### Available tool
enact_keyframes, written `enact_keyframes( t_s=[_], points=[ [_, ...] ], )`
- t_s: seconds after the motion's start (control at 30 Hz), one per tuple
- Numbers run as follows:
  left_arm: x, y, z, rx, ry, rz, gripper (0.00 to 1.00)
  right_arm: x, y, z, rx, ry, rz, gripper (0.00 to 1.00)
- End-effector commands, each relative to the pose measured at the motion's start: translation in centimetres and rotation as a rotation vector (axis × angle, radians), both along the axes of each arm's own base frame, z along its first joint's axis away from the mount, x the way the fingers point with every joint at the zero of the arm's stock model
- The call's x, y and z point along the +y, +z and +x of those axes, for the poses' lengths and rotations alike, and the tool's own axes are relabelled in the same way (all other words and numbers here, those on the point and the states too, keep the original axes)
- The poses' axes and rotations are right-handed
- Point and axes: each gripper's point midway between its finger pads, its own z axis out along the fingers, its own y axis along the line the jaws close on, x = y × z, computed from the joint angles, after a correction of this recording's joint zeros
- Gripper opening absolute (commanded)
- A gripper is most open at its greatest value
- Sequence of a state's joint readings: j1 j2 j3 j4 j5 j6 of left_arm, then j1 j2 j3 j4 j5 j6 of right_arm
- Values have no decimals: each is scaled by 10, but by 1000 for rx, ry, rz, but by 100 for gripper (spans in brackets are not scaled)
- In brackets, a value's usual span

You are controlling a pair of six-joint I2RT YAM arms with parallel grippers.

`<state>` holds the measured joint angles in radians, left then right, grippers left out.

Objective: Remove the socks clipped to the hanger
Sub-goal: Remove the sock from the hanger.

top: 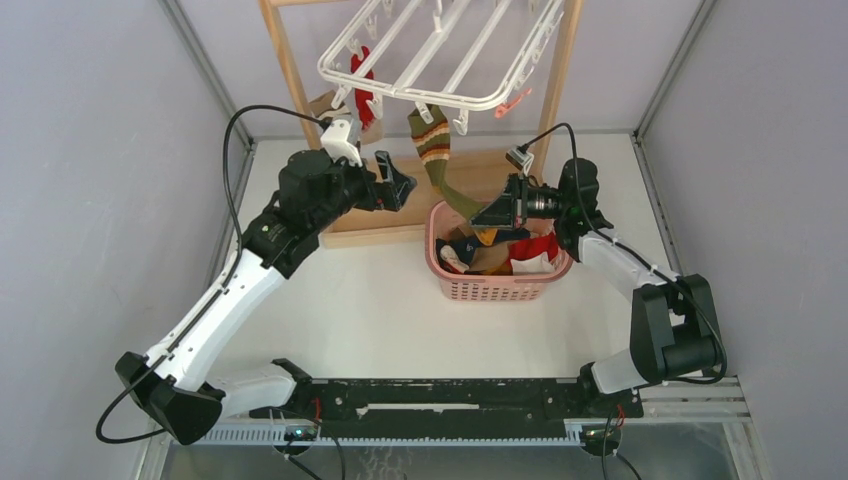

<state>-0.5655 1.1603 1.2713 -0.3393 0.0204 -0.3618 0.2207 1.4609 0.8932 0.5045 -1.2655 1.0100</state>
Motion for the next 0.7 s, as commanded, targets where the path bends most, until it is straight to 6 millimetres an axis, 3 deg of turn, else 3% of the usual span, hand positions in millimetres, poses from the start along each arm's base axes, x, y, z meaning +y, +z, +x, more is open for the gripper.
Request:
enact_keyframes(
  t_s=[0.0, 0.37, 0.67],
  points=[
    [5, 13, 8, -80, 22, -13, 100, -4, 16, 5, -55, 0, 15, 0],
    [4, 30, 10, -172, 20, -48, 100, -4, 15, 6, -50, -5, 10, 0],
    [8, 32, 19, -228, 52, -49, 100, -4, 14, 7, -51, -13, 7, 0]
  ],
)
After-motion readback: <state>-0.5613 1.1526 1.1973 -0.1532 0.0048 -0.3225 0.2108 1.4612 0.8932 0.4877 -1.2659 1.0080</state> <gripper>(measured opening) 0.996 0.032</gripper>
